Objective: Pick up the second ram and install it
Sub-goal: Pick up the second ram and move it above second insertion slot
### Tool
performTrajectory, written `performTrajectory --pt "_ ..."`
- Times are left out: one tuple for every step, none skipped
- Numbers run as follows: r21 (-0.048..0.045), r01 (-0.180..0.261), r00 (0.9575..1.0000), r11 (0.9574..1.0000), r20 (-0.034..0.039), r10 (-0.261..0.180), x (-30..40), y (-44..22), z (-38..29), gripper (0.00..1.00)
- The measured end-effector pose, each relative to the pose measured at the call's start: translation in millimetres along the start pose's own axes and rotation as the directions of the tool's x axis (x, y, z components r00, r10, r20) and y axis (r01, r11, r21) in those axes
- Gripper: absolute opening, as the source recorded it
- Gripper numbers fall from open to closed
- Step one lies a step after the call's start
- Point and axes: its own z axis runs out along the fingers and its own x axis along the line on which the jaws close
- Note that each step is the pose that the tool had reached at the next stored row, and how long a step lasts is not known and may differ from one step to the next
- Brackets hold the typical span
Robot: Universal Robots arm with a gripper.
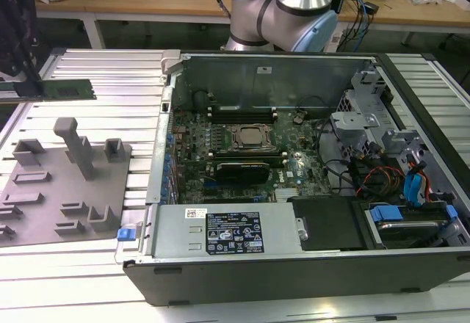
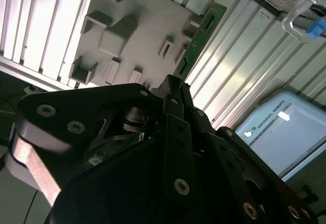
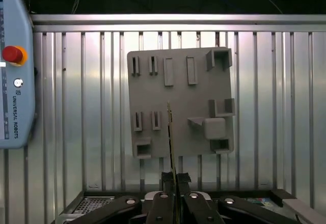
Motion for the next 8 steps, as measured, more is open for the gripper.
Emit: performTrajectory --pt "-0.0001 0.0 1.0 1.0 0.0 0.0 0.0 -4.3 -0.1 0.14" --pt "0.0 0.0 1.0 1.0 0.0 0.0 0.0 -6.6 -0.1 0.14" --pt "0.0 0.0 1.0 1.0 0.0 0.0 0.0 -8.3 -0.2 0.14" --pt "0.0 0.0 1.0 1.0 0.0 0.0 0.0 -9.8 -0.2 0.14" --pt "0.0001 0.0 1.0 1.0 0.0001 0.0 -0.1 -11.4 -0.2 0.14" --pt "0.0001 0.0 1.0 1.0 0.0001 0.0 -0.1 -13.6 -0.2 0.14" --pt "0.0 0.0 1.0 1.0 0.0001 0.0 -0.1 -15.7 -0.3 0.14" --pt "0.0001 0.0 1.0 1.0 0.0001 0.0 -0.1 -17.4 -0.3 0.14"
